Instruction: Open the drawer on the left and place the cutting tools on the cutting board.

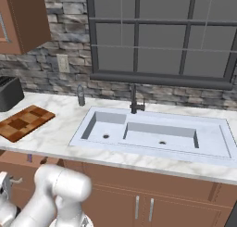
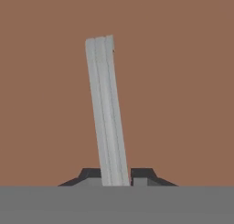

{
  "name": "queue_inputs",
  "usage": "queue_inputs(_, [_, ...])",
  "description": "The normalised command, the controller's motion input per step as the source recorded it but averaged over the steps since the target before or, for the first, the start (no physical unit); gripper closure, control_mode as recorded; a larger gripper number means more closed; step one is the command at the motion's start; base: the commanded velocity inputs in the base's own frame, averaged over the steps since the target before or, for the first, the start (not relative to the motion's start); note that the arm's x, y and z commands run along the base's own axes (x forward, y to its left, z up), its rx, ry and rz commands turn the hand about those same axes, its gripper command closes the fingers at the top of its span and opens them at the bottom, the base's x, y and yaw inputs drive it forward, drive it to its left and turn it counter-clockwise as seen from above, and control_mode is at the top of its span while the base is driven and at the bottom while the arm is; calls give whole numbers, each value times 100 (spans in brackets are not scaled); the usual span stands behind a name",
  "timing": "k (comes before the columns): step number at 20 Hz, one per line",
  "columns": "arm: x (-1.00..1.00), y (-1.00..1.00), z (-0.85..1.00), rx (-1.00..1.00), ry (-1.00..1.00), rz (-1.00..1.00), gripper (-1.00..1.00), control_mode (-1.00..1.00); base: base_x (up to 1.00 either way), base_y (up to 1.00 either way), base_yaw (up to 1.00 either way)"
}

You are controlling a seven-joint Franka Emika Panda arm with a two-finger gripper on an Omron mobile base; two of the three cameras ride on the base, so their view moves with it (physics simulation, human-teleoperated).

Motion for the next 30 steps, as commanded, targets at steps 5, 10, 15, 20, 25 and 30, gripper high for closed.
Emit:
queue_inputs(5, [-100,25,0,0,4,0,100,-100,0,0,0])
queue_inputs(10, [-99,21,0,0,4,0,100,-100,0,0,0])
queue_inputs(15, [-91,20,0,0,4,0,100,-100,0,0,0])
queue_inputs(20, [-79,15,0,0,5,0,100,-100,0,0,0])
queue_inputs(25, [-72,12,0,0,6,0,100,-100,0,0,0])
queue_inputs(30, [-60,18,0,0,9,0,-100,-100,0,0,0])
